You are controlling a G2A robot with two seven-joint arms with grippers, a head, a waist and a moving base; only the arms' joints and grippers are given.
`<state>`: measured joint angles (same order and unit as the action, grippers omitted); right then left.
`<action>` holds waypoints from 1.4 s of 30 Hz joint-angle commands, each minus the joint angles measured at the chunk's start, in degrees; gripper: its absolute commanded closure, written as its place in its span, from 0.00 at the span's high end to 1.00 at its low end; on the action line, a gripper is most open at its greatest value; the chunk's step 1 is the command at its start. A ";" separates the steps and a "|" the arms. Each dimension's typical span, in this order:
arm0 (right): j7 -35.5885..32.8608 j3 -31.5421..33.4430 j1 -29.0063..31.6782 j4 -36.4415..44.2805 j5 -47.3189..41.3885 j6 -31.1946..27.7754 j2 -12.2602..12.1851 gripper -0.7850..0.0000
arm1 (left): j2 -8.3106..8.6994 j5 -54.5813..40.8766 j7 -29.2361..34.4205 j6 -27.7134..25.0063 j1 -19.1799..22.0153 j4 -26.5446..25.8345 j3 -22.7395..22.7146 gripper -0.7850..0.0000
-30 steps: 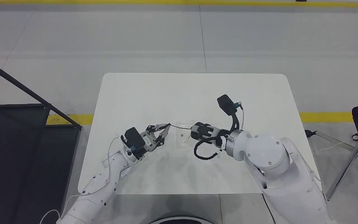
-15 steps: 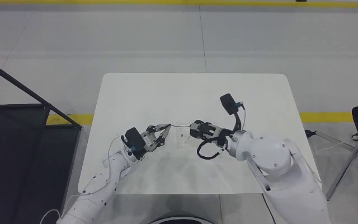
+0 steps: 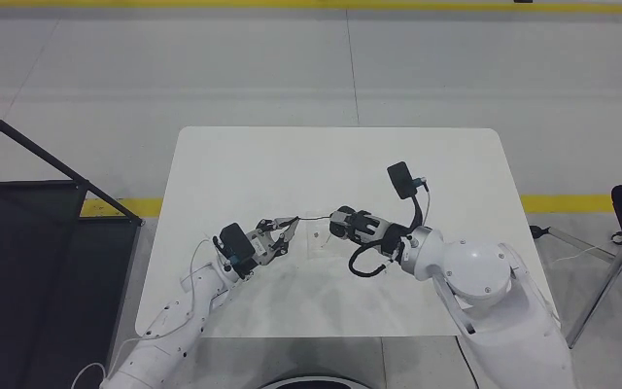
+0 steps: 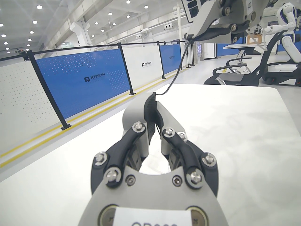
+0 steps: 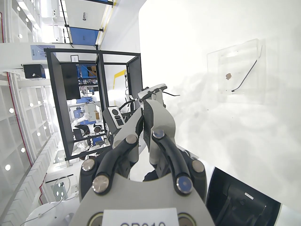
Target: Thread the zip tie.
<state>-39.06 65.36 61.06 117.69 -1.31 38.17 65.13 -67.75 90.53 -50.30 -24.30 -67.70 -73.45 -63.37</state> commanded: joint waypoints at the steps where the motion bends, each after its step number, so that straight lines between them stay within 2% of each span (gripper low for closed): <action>1: 0.26 0.33 0.26 -0.06 -0.62 -0.46 0.00 0.00 | -0.01 0.08 -0.01 -0.08 0.05 0.06 0.06 0.00; 24: 2.38 1.17 1.80 -0.19 -3.90 -4.83 0.00 0.00 | -0.09 -0.01 -0.42 -0.72 0.15 0.28 0.35 0.00; 36: -1.67 -0.88 -1.07 -1.21 -1.62 -1.97 -0.22 0.00 | -0.13 -0.68 -1.39 -0.19 0.03 0.21 0.04 0.00; 42: -0.80 -1.24 -1.24 -1.32 -2.16 -3.43 -0.11 0.00 | -0.17 -1.07 -1.49 -0.25 0.00 0.29 -0.01 0.00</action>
<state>-40.16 64.05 59.67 116.32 -3.22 35.23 65.00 -67.91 89.59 -51.81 -24.46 -67.70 -73.18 -63.38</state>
